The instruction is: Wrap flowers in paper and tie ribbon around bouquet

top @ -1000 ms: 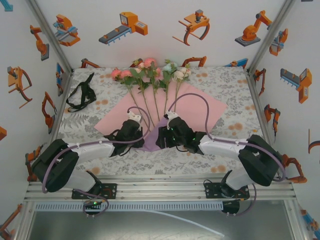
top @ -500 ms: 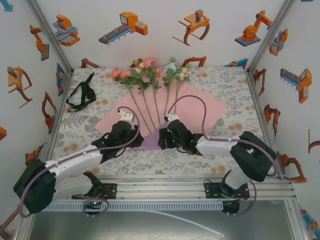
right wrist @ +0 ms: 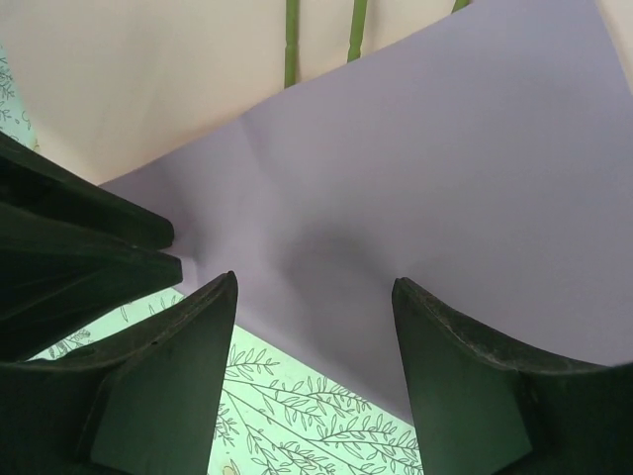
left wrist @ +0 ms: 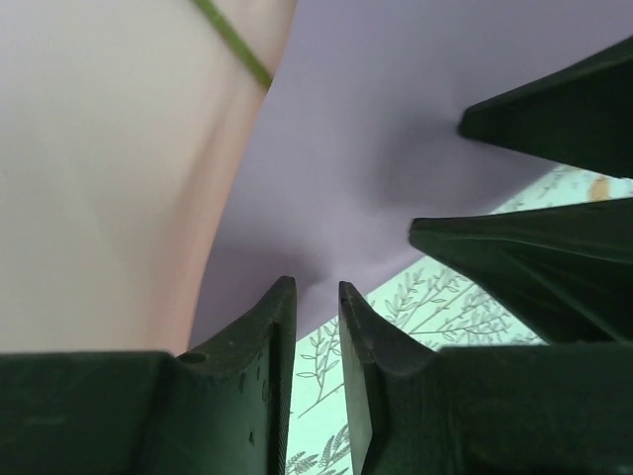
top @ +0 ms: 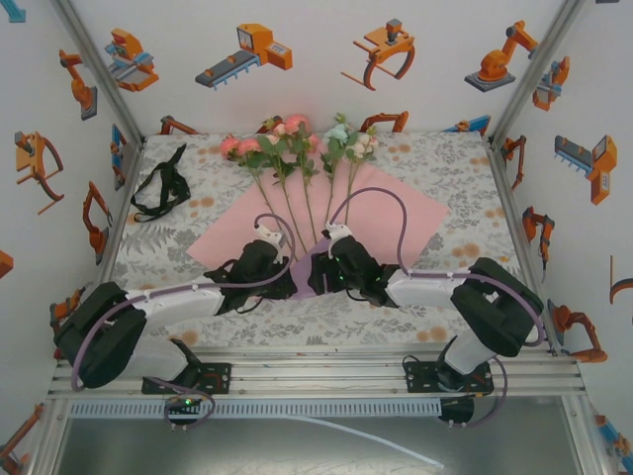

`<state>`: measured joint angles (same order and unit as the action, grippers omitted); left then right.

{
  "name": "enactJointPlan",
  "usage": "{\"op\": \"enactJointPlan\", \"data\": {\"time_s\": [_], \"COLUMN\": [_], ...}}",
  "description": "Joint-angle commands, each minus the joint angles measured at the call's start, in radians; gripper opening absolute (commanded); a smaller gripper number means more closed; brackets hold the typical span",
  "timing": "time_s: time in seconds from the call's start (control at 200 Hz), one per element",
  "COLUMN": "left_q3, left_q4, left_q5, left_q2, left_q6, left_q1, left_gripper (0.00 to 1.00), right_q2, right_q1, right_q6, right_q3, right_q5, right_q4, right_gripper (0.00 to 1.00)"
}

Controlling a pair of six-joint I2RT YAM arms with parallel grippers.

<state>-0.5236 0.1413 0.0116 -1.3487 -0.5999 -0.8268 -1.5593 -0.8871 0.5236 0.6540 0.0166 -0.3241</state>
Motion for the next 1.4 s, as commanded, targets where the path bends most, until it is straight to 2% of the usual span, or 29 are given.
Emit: {"op": "enactJointPlan", "data": {"time_s": [0.0, 0.08, 0.205, 0.34, 0.596, 0.761, 0.946, 1.146, 1.302, 1.397], "left_q3": [-0.003, 0.016, 0.044, 0.062, 0.094, 0.124, 0.132, 0.139, 0.133, 0.125], "left_q4": [-0.004, -0.006, 0.015, 0.015, -0.009, -0.013, -0.019, -0.011, 0.005, 0.008], "left_q5": [0.046, 0.049, 0.051, 0.08, 0.144, 0.171, 0.178, 0.176, 0.16, 0.159], "left_q2": [0.006, 0.02, 0.025, 0.015, 0.038, 0.063, 0.07, 0.076, 0.073, 0.06], "left_q6": [-0.061, -0.078, -0.12, -0.146, -0.187, -0.209, -0.205, -0.208, -0.205, -0.202], "left_q1": [-0.004, -0.003, -0.004, -0.005, -0.005, -0.005, -0.005, -0.005, -0.005, -0.005], "left_gripper": [0.25, 0.25, 0.25, 0.23, 0.19, 0.16, 0.13, 0.13, 0.14, 0.14], "right_q2": [0.033, 0.064, 0.103, 0.107, 0.085, 0.095, 0.134, 0.269, 0.4, 0.468], "right_q1": [0.006, 0.005, -0.019, -0.033, -0.024, 0.028, 0.141, 0.277, 0.267, 0.141], "right_q6": [0.005, 0.043, 0.206, 0.314, 0.355, 0.345, 0.269, 0.21, 0.11, 0.095], "right_q3": [-0.013, 0.011, 0.064, 0.059, 0.059, 0.013, -0.07, -0.139, -0.06, -0.027], "right_q5": [0.006, -0.016, -0.03, -0.013, 0.136, 0.2, 0.218, 0.241, 0.219, 0.271], "right_q4": [-0.017, 0.054, 0.226, 0.261, 0.316, 0.339, 0.357, 0.444, 0.55, 0.539], "right_gripper": [0.6, 0.59, 0.59, 0.59, 0.61, 0.62, 0.64, 0.65, 0.65, 0.65]}}
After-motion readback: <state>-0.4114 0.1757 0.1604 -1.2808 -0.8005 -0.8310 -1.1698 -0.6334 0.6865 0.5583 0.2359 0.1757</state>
